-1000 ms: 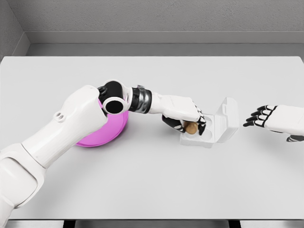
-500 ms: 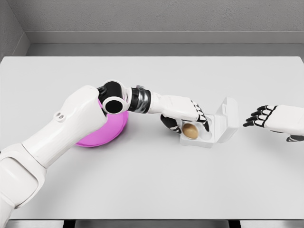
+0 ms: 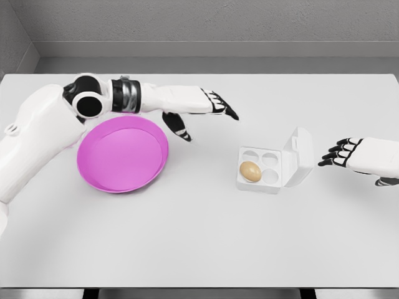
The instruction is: Pack egg into the box and close the box lid
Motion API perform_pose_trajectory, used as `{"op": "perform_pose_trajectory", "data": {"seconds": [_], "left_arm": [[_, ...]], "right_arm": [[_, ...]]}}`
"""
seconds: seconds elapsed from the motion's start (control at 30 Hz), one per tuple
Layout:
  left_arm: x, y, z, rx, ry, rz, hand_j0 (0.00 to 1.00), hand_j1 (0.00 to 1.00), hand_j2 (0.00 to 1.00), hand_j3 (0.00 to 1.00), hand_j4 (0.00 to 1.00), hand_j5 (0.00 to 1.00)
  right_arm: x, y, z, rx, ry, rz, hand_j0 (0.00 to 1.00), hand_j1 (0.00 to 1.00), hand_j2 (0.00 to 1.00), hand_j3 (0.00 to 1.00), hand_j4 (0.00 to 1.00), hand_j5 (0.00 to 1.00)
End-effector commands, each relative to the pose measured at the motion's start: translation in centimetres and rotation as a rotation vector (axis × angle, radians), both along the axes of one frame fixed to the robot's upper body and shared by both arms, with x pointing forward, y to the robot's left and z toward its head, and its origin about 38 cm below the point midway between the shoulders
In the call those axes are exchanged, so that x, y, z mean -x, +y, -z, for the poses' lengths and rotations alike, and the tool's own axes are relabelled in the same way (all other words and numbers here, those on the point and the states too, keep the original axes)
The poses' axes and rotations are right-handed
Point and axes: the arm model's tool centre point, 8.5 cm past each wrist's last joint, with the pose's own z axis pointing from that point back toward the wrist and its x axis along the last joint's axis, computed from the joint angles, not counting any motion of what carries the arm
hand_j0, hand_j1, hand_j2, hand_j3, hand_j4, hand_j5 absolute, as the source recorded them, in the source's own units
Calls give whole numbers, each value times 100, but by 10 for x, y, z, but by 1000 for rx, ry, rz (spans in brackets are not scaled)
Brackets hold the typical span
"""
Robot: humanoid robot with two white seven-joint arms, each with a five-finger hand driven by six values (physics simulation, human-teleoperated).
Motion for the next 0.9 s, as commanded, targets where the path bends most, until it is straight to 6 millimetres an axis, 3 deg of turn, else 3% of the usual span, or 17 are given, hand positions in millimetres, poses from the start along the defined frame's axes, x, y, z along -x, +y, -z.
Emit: {"op": "perform_pose_trajectory", "data": {"seconds": [0.0, 0.53, 0.87], "left_arm": [[-9, 41, -15, 28, -6, -81, 100, 100, 100, 100, 100, 100], [-10, 44, -16, 36, -8, -91, 100, 100, 100, 100, 100, 100], [-10, 45, -16, 36, -5, -94, 100, 100, 100, 100, 100, 100]], "right_arm": [[0, 0, 0, -4, 0, 2, 100, 100, 100, 100, 100, 100], [4, 21, -6, -21, -21, -61, 100, 100, 100, 100, 100, 100], [1, 23, -13, -21, -38, -68, 100, 100, 100, 100, 100, 100]]}}
